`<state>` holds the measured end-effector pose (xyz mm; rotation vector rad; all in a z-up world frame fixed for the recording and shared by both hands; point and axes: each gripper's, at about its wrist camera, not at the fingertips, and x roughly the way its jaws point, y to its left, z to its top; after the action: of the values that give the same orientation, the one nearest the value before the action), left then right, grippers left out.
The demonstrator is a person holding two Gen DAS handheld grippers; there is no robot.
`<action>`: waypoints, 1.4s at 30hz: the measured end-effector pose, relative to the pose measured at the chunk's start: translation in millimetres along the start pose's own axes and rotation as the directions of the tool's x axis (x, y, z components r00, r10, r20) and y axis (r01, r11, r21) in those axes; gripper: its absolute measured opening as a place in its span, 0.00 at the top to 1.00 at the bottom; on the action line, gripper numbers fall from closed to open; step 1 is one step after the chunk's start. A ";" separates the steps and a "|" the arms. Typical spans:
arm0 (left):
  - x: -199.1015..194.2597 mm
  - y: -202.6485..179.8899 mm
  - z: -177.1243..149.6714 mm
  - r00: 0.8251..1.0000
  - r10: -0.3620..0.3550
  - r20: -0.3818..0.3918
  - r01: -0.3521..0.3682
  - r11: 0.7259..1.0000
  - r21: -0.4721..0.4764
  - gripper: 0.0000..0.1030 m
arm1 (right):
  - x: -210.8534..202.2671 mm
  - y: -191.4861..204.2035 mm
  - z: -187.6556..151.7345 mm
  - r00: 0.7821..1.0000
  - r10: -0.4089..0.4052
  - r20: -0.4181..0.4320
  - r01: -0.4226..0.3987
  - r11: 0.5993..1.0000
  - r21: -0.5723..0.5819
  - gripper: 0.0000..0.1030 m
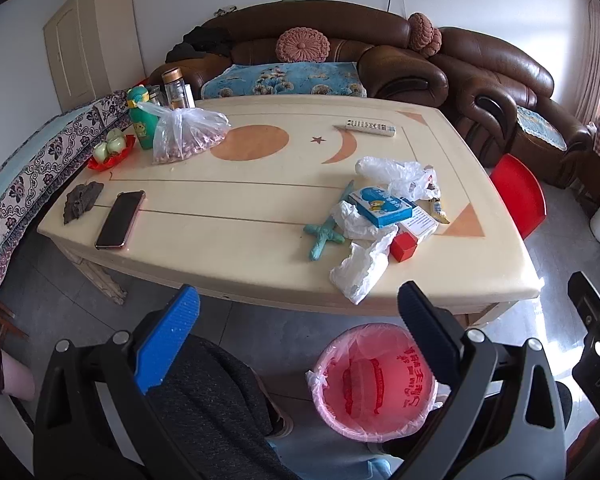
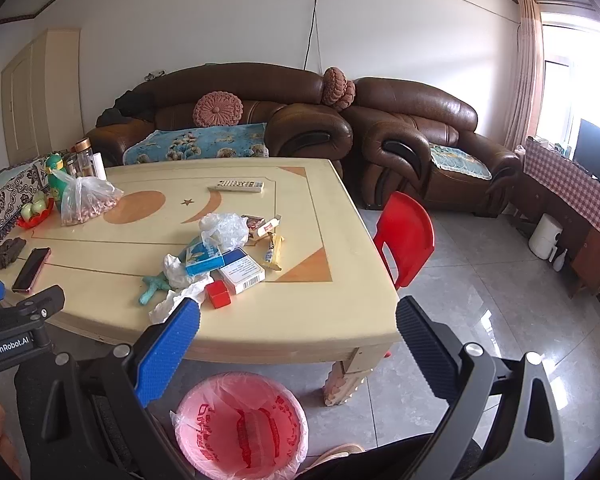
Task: Collect trash
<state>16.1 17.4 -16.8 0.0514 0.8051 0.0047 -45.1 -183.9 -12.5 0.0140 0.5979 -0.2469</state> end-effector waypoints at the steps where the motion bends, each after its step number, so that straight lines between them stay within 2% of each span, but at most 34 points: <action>1: -0.5 0.0 0.2 1.000 -0.001 0.001 0.001 1.000 0.001 0.06 | 0.2 0.1 -0.2 1.000 -0.002 0.001 0.002 1.000 -0.002 0.07; 32: -6.4 -6.2 1.9 1.000 -0.005 0.019 0.005 0.999 0.032 0.06 | 0.2 -0.7 -2.3 1.000 -0.003 0.001 0.003 1.000 -0.003 0.07; 42: 0.3 -14.2 2.5 1.000 -0.019 0.019 0.017 0.996 0.091 0.06 | 9.8 1.6 -2.0 0.999 0.037 -0.019 -0.037 0.999 -0.017 0.07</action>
<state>17.9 3.1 -15.9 0.1303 0.7852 -0.0500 -38.0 -184.3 -19.7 0.0101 0.6175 -0.2058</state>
